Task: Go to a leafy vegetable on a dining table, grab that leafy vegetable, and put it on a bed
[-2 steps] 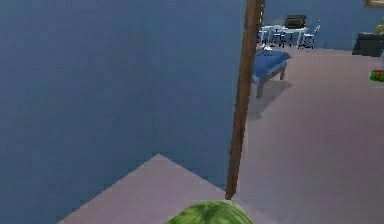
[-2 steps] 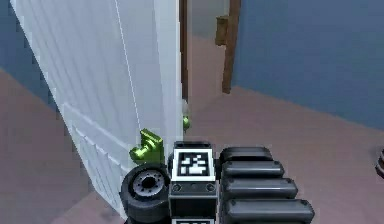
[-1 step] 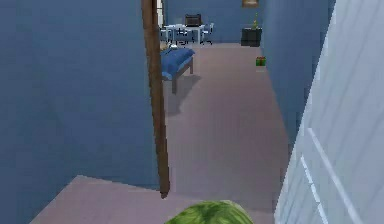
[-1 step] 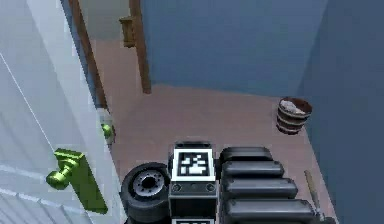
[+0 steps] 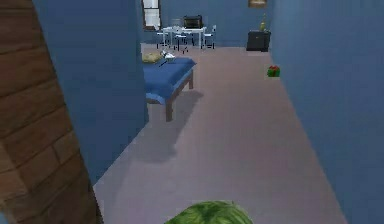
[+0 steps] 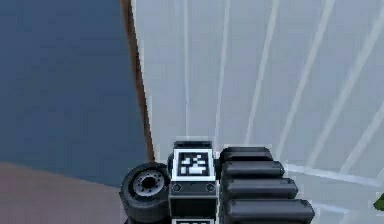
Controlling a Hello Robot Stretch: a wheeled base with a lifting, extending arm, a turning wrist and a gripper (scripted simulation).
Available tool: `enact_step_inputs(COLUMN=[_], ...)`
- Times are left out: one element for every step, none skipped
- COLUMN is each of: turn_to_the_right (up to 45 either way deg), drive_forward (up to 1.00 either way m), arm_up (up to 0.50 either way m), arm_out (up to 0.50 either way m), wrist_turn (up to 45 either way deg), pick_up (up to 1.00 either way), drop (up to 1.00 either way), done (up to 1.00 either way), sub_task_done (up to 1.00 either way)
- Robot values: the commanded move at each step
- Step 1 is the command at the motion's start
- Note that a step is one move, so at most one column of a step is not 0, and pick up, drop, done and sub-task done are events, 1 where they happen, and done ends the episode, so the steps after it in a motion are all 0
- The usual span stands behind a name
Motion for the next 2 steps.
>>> enact_step_inputs(turn_to_the_right=[6.0, 0.0], drive_forward=[0.0, 0.35], arm_up=[0.0, 0.0], arm_out=[0.0, 0.0], wrist_turn=[0.0, 0.0], pick_up=[0.0, 0.0], drop=[0.0, 0.0], done=[0.0, 0.0], sub_task_done=[0.0, 0.0])
